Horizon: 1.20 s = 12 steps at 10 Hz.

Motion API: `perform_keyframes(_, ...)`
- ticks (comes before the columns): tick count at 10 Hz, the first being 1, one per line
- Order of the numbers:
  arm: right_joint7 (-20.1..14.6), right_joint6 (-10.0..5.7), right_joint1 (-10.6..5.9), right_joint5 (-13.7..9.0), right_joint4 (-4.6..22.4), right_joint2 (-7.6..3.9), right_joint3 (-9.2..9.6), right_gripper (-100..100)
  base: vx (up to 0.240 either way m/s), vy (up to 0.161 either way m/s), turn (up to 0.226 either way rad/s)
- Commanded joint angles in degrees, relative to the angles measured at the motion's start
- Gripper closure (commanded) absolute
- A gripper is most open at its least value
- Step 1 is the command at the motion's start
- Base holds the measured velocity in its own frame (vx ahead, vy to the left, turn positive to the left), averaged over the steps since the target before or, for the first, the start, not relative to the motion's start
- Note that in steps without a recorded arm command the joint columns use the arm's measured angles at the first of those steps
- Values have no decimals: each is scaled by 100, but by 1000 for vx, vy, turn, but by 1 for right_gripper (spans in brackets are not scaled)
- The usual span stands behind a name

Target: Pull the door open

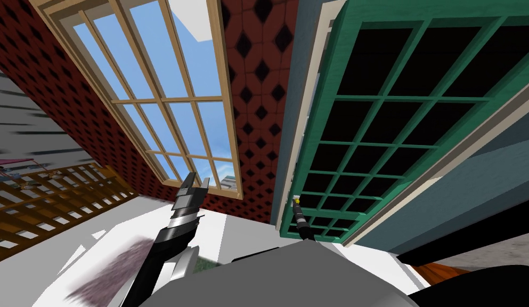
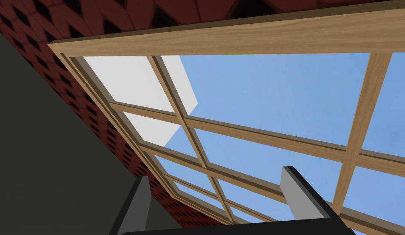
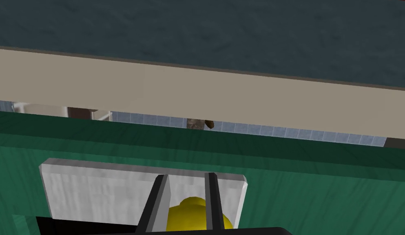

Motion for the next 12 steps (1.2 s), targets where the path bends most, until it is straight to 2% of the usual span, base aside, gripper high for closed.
perform_keyframes(1,-286,82,108,-79,-146,-70,-39,100,-19,0,39)
perform_keyframes(2,-291,82,108,-79,-146,-70,-39,100,-16,-2,36)
perform_keyframes(4,-684,82,150,-164,-187,-108,4,100,-24,3,53)
perform_keyframes(6,-767,82,150,-164,-187,-108,4,100,-14,-3,9)
perform_keyframes(8,-1167,81,192,-249,-228,-144,47,100,-23,0,63)
perform_keyframes(9,-1255,19,83,-277,-154,-91,113,-100,-36,7,60)
perform_keyframes(12,-1686,22,71,-446,-173,-85,171,-100,-43,2,37)
